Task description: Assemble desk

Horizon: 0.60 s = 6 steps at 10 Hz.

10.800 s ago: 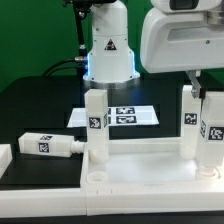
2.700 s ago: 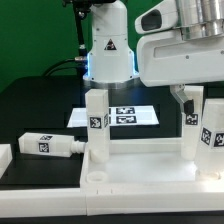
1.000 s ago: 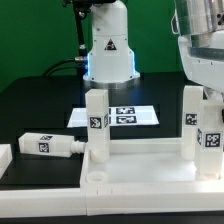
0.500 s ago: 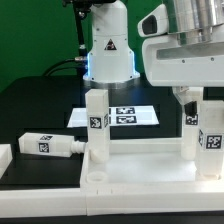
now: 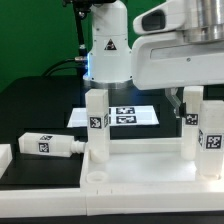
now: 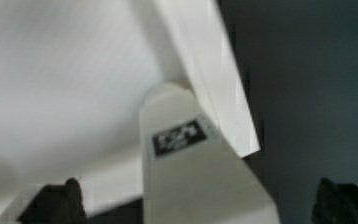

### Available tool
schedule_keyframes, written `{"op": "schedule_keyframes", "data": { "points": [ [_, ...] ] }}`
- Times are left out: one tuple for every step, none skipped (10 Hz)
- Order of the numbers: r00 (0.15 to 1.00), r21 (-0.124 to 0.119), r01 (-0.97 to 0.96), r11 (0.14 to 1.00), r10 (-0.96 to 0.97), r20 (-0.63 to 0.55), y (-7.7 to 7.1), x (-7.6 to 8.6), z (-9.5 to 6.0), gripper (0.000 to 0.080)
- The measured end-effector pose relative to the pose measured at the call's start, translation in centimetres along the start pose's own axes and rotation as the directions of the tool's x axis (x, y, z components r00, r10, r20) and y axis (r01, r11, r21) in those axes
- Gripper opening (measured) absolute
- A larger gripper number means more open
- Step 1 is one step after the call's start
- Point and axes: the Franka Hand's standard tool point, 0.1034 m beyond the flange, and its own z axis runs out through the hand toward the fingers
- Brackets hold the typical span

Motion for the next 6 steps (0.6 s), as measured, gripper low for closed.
{"op": "schedule_keyframes", "data": {
  "points": [
    [0.999,0.002,-0.042,0.999,0.042,0.002,0.06,-0.08,0.1,0.0649],
    [0.999,0.002,-0.042,0.999,0.042,0.002,0.08,-0.08,0.1,0.05],
    [0.995,0.004,-0.099,0.995,0.099,0.003,0.01,-0.11,0.12,0.05],
    [0.982,0.004,-0.186,0.982,0.186,0.004,-0.01,-0.13,0.13,0.0305],
    [0.967,0.002,-0.253,0.967,0.253,0.004,0.17,-0.08,0.12,0.0305],
    [0.936,0.001,-0.353,0.936,0.353,0.004,0.12,-0.11,0.11,0.0291]
  ]
}}
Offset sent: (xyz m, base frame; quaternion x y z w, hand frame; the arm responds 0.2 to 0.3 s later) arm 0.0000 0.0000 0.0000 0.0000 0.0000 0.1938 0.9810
